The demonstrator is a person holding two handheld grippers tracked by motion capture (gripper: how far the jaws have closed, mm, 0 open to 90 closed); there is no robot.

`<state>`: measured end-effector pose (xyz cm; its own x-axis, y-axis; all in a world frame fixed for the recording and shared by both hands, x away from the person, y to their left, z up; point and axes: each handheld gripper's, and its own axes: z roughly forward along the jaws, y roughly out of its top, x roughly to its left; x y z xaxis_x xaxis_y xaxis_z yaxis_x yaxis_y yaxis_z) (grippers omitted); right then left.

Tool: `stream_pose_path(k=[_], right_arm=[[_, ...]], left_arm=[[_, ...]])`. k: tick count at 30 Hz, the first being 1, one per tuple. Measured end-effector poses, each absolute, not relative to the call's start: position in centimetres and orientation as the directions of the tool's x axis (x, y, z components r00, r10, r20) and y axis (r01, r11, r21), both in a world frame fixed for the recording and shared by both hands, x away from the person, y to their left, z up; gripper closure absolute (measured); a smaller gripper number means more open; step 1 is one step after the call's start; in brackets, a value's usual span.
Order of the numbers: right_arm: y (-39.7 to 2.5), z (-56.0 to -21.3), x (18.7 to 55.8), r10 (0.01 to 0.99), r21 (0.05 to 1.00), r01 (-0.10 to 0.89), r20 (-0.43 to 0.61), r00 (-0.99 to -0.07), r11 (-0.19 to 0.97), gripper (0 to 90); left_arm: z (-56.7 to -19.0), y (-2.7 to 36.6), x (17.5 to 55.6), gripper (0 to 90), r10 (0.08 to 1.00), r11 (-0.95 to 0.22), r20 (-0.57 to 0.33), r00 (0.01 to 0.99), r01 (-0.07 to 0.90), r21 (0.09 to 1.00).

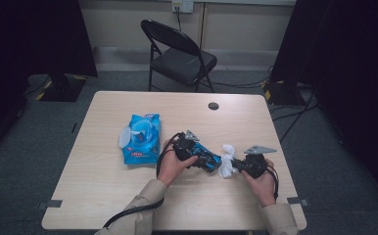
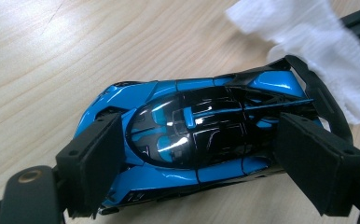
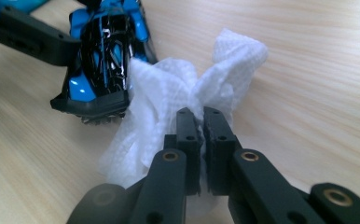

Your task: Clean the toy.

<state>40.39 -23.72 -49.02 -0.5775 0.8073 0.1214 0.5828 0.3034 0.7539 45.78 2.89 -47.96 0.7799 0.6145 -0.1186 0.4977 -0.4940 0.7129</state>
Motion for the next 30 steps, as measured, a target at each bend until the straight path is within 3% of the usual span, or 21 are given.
stream_pose_path(k=[7, 30], right_arm=[[-21.5, -50.1, 40.3, 0.768, 0.75, 0.55, 0.087, -0.634, 0.369, 86.2], [-20.2, -50.1, 38.2, 0.656, 0.741, 0.517, 0.138, -0.743, 0.43, 86.3]], left_arm=[[-48.4, 2.5, 45.6, 9.1, 0.632, -0.481, -0.104, 0.768, 0.494, 0.725], [-48.4, 1.8, 45.4, 5.2, 0.64, -0.509, -0.071, 0.765, 0.491, 0.707]])
